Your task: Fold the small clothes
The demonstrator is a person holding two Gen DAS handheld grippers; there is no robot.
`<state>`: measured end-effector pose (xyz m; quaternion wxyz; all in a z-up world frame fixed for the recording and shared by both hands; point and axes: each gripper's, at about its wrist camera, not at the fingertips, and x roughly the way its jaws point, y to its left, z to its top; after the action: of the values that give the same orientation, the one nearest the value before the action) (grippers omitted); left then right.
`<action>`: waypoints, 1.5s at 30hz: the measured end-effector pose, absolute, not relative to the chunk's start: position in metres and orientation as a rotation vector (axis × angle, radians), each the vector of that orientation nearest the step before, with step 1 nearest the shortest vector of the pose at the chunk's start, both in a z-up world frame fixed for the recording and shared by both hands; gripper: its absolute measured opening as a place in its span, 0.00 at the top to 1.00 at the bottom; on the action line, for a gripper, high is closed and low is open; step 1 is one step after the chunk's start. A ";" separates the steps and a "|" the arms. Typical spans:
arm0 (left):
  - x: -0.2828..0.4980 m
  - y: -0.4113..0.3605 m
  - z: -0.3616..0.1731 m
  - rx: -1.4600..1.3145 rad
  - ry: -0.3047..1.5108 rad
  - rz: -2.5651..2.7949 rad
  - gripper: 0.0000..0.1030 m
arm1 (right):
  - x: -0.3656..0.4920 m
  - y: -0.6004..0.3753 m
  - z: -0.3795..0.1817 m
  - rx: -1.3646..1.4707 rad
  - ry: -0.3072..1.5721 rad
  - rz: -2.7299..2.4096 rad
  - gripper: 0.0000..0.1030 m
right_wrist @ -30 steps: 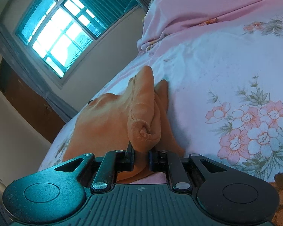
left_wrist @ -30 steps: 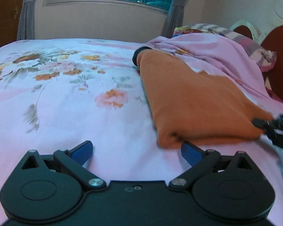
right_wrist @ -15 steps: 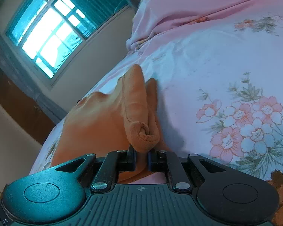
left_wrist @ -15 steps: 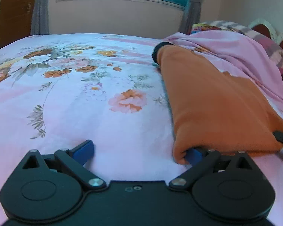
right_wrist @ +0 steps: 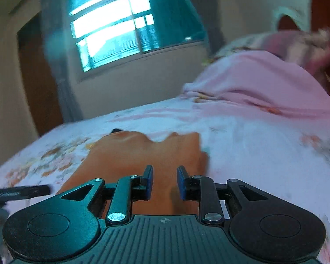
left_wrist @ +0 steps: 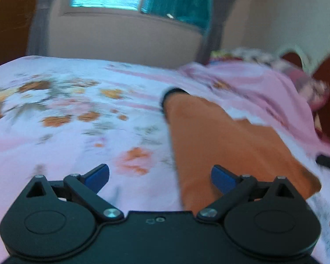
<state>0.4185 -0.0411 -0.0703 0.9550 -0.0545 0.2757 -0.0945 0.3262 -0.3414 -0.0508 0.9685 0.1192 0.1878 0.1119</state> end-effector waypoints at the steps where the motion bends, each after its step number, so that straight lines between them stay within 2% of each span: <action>1: 0.423 -0.048 -0.073 -0.101 0.560 -0.196 0.03 | 0.335 -0.334 -0.054 0.208 0.398 0.223 0.77; 2: 0.429 -0.054 -0.078 -0.079 0.567 -0.199 0.01 | 0.346 -0.328 -0.062 0.168 0.442 0.219 0.77; 4: 0.437 -0.059 -0.088 -0.039 0.601 -0.215 0.01 | 0.374 -0.315 -0.091 0.064 0.617 0.187 0.69; 6: 0.429 -0.056 -0.087 -0.036 0.563 -0.217 0.01 | 0.372 -0.310 -0.100 0.007 0.567 0.177 0.61; 13: 0.414 -0.052 -0.084 0.006 0.470 -0.262 0.01 | 0.372 -0.308 -0.102 0.008 0.547 0.182 0.60; 16: 0.413 -0.057 -0.068 0.003 0.392 -0.267 0.01 | 0.354 -0.314 -0.076 0.058 0.435 0.191 0.60; 18: 0.425 -0.065 -0.065 0.016 0.414 -0.275 0.01 | 0.359 -0.314 -0.070 0.062 0.405 0.181 0.60; 21: 0.448 -0.077 -0.070 0.022 0.455 -0.269 0.01 | 0.377 -0.310 -0.073 0.044 0.444 0.187 0.60; 23: 0.461 -0.081 -0.076 0.023 0.494 -0.276 0.01 | 0.399 -0.306 -0.089 -0.007 0.570 0.164 0.60; 24: 0.466 -0.085 -0.076 0.028 0.512 -0.279 0.01 | 0.405 -0.306 -0.097 -0.021 0.609 0.168 0.57; 29: 0.474 -0.095 -0.071 0.085 0.523 -0.271 0.01 | 0.406 -0.313 -0.095 -0.015 0.597 0.178 0.53; 33: 0.476 -0.098 -0.062 0.110 0.494 -0.271 0.01 | 0.403 -0.320 -0.077 0.023 0.503 0.169 0.53; 39: 0.502 -0.102 -0.054 0.103 0.482 -0.263 0.01 | 0.438 -0.323 -0.064 0.048 0.482 0.154 0.53; 41: 0.514 -0.110 -0.061 0.157 0.523 -0.272 0.01 | 0.454 -0.324 -0.068 0.044 0.522 0.150 0.53; 43: 0.521 -0.116 -0.072 0.194 0.553 -0.290 0.01 | 0.472 -0.321 -0.084 -0.001 0.647 0.150 0.53; 45: 0.522 -0.121 -0.074 0.226 0.553 -0.285 0.01 | 0.475 -0.322 -0.092 -0.005 0.657 0.152 0.50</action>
<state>0.5220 -0.1212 -0.0738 0.9457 0.1109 0.2716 -0.1401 0.4749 -0.3216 -0.0919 0.9436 -0.0026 0.3225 0.0744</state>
